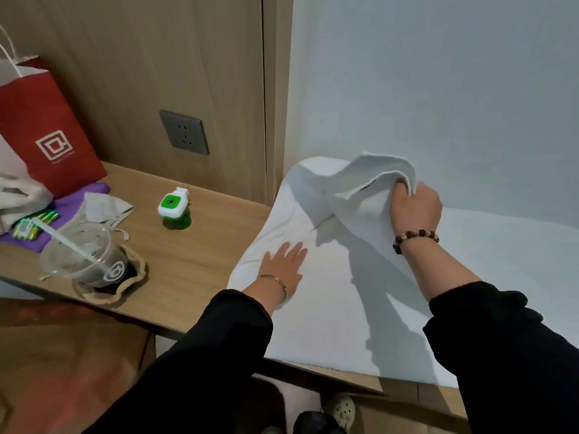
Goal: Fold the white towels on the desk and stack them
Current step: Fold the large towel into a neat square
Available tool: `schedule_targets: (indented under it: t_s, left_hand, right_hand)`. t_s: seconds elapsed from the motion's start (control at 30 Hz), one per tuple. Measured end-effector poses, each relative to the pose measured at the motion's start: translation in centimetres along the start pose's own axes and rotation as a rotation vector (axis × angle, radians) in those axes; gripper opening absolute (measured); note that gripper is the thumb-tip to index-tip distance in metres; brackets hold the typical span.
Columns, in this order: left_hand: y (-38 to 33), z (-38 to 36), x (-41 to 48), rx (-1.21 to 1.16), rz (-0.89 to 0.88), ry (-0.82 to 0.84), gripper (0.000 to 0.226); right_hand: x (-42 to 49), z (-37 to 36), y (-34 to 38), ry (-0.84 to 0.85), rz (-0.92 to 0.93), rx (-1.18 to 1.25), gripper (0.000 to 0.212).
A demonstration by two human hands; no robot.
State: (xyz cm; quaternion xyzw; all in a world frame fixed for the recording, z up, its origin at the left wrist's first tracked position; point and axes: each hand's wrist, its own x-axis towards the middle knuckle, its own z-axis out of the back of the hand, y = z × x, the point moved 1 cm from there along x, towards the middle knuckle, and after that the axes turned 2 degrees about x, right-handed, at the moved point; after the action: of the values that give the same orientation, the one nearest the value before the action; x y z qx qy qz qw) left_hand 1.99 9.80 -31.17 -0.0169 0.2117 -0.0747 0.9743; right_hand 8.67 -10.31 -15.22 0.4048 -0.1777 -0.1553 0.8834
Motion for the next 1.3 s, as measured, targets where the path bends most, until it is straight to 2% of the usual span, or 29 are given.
schedule_targets:
  t_s: [0.07,0.13,0.23,0.37,0.53,0.63,0.73,0.77,0.83,0.9,0.97,1.03,1.17,1.2,1.23,1.3]
  left_hand:
    - [-0.3,0.5,0.4,-0.069,0.162,-0.001,0.058]
    - [0.2,1.2,1.0,-0.085,0.286,0.012,0.058]
    - [1.0,2.5,1.7,-0.083,0.331,-0.020,0.057]
    - [1.3,4.6,3.8,-0.421,0.425,-0.188,0.048]
    - [0.8,6.0,6.4,-0.754,0.458,-0.250,0.049]
    - [1.1,7.6,7.6,-0.636,0.498,-0.279,0.028]
    - [2.8,10.7,7.9,-0.614,0.688,-0.488,0.019]
    - [3.4,11.5,8.0,-0.685,0.755,-0.522,0.021]
    - [4.1,12.1,8.8,-1.031,0.827,-0.531,0.026]
    - [2.3,12.4,9.1,-1.439,0.778,-0.548,0.033]
    - [0.0,12.2,8.7,-1.756,0.778,-0.677,0.035]
    - [-2.5,11.2,8.4,-2.011,0.824,-0.613,0.037]
    - [-6.8,11.5,7.2,-2.447,0.886,-0.162,0.048]
    - [-7.6,12.9,6.5,-2.507,0.759,-0.037,0.051]
    - [-7.8,14.5,6.0,-2.490,0.584,0.009,0.055]
    - [-7.3,16.3,6.4,-2.756,0.395,0.065,0.065]
  right_hand:
    - [0.2,-0.1,-0.4,0.085,-0.037,-0.061,0.045]
    - [0.2,0.0,-0.6,0.078,-0.056,-0.039,0.046]
    - [0.4,0.6,-0.2,0.013,-0.020,-0.001,0.046]
    - [1.3,1.5,0.1,-0.052,-0.016,0.080,0.046]
    - [2.3,1.1,-0.2,-0.078,-0.032,0.125,0.046]
    - [3.2,1.1,-0.4,-0.095,-0.040,0.140,0.046]
    - [4.7,1.7,-0.3,-0.116,-0.051,0.139,0.044]
    - [5.2,1.9,-0.3,-0.126,-0.065,0.142,0.044]
    - [6.2,2.4,-0.4,-0.132,-0.108,0.157,0.043]
    - [6.8,2.5,-0.5,-0.111,-0.147,0.173,0.043]
    - [6.9,2.4,-0.7,-0.077,-0.146,0.158,0.040]
    - [6.9,2.1,-0.6,-0.053,-0.129,0.160,0.039]
    - [6.9,1.9,-0.2,-0.008,-0.108,0.184,0.040]
    - [6.9,2.0,-0.1,0.011,-0.092,0.191,0.042]
    - [6.9,2.1,-0.1,0.034,-0.072,0.194,0.043]
    - [6.9,2.4,0.1,0.093,-0.020,0.197,0.046]
